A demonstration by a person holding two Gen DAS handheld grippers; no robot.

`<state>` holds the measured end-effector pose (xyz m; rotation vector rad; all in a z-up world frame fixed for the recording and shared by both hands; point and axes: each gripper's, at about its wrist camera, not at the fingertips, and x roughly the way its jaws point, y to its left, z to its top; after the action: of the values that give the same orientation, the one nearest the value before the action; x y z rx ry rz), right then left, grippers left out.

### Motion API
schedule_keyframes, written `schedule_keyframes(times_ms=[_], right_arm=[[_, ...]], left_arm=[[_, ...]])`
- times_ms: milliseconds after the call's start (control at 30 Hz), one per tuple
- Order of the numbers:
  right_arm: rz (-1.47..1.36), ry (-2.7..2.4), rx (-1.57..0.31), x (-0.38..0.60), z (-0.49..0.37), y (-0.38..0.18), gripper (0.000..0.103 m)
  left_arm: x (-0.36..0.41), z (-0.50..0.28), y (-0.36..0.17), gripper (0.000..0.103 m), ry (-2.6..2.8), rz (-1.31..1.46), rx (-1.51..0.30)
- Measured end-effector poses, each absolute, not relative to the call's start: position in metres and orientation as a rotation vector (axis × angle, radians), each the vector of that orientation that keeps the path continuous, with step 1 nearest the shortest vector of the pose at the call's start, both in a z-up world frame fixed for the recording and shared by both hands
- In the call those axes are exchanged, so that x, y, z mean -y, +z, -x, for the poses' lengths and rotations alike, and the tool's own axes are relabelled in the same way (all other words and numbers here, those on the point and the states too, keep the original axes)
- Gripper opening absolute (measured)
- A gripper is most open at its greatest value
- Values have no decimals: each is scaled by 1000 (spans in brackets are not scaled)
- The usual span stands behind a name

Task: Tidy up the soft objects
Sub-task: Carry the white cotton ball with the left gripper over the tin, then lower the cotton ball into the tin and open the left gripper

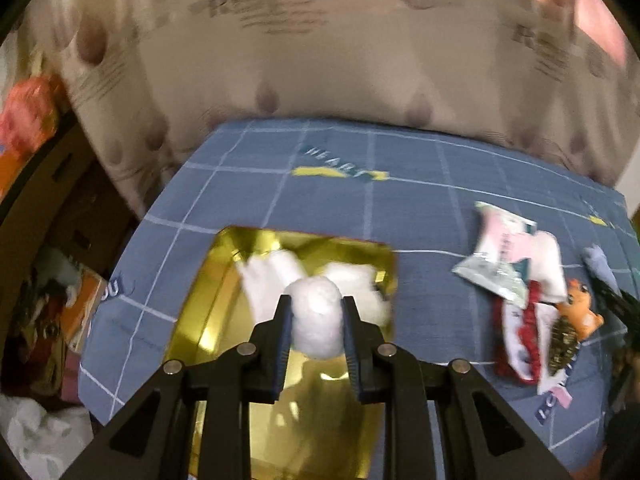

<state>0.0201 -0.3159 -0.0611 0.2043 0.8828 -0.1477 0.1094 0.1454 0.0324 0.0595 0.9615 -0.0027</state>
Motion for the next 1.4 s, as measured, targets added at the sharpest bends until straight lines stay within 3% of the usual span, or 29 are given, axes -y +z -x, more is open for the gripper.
schedule_keyframes(times_ms=[333,967,1400], right_arm=[[-196,-151,-885,315,-21,-61,38],[-162,-159,-895,310,-23,-61,40],[-154,-162,-897,310,-23,-61,41]], left_arm=[[-191,-121,6,24,103,-25,-990],[-201,-145,-21,27,154,-95,-1014],[-208,-147,-24,37,142,-77,-1042]])
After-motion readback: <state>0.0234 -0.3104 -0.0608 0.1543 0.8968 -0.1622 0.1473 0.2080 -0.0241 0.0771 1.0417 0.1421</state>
